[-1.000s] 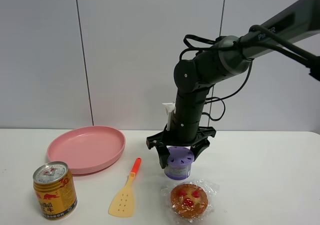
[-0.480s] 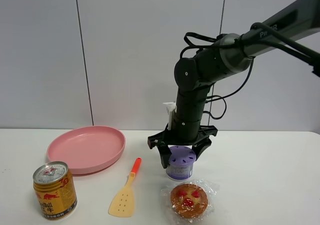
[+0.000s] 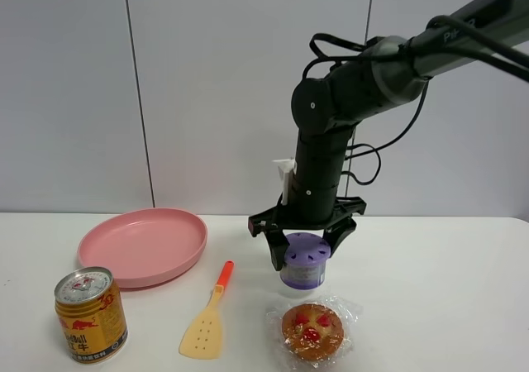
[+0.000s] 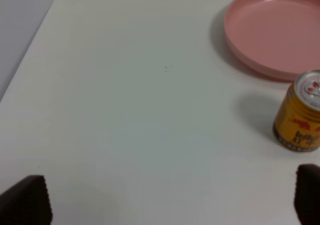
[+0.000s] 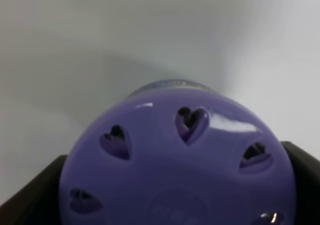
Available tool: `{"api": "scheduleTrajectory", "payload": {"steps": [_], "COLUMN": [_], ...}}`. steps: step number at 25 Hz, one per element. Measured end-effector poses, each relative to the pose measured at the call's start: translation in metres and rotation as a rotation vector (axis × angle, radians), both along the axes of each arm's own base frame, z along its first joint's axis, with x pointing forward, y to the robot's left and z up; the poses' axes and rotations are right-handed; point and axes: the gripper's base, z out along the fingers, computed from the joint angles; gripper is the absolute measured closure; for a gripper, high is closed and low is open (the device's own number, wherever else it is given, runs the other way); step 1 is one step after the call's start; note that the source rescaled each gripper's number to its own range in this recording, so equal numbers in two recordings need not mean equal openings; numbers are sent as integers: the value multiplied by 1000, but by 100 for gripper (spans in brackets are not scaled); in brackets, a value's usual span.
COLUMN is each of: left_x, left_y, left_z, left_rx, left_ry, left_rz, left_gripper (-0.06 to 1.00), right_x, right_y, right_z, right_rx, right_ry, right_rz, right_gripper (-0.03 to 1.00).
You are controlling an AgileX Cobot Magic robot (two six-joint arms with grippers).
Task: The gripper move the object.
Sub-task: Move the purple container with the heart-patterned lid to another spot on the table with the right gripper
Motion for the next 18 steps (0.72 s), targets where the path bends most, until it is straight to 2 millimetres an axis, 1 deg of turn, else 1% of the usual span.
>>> {"api": "scheduleTrajectory", "payload": {"steps": [4,6,10,18], "left_x": [0,0,0,0], "left_y": [0,0,0,0], "left_z": [0,0,0,0], "left_rx": [0,0,0,0], "left_ry": [0,0,0,0], "left_rz": [0,0,0,0], "left_gripper": [-6,-6,-6,-6], "right_x": [-3,-6,-13,-22], "right_y": [-2,-4,-10,-20], "right_z": [27,36,47,69], "right_rx": [19,13,-24,-74], "right_ry": [-43,-37,6,18], "right_rz": [1,-2,-9,-10], "right_gripper": [96,96,96,96]}}
